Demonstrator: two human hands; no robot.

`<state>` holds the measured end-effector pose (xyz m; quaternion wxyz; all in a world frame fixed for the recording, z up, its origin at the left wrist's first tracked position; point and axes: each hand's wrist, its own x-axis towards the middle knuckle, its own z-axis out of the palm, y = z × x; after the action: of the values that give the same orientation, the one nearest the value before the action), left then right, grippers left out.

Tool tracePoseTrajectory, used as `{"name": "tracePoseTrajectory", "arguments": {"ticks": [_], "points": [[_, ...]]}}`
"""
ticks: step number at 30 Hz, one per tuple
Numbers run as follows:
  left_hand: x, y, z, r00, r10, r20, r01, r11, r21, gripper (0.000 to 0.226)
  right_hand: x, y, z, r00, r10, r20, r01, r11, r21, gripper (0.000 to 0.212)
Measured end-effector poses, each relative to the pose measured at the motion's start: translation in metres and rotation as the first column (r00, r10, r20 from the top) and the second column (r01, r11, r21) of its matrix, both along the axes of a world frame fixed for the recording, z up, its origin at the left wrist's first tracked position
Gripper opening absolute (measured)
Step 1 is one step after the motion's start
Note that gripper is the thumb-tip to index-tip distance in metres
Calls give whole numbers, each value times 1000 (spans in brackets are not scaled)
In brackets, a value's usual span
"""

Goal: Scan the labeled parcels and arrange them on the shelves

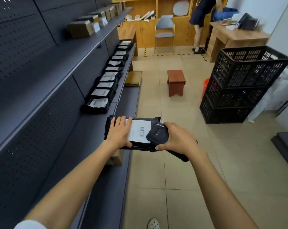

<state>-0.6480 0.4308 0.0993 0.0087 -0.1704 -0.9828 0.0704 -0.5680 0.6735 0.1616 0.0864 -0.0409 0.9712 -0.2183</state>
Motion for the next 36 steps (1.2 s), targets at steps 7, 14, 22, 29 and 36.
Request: {"name": "tracePoseTrajectory", "arguments": {"ticks": [7,14,22,29,36], "points": [[-103,-15,-13,996,72,50,-72,997,-2,122,-123,-12,-10,998,57,10,-57,998,5,81],[-177,-45,-47,950,283,136,-278,959,-48,123,-254,-30,-45,965,249,80,-250,968,5,79],[-236,-52,-69,760,623,183,-631,775,-18,129,-411,-54,-61,837,535,116,-540,841,13,88],[-259,-65,-95,526,825,206,-848,526,59,125,-488,-107,-84,690,702,178,-716,698,24,96],[-276,-103,-130,337,930,148,-940,323,114,112,-539,-184,-113,574,791,212,-813,582,28,95]]}}
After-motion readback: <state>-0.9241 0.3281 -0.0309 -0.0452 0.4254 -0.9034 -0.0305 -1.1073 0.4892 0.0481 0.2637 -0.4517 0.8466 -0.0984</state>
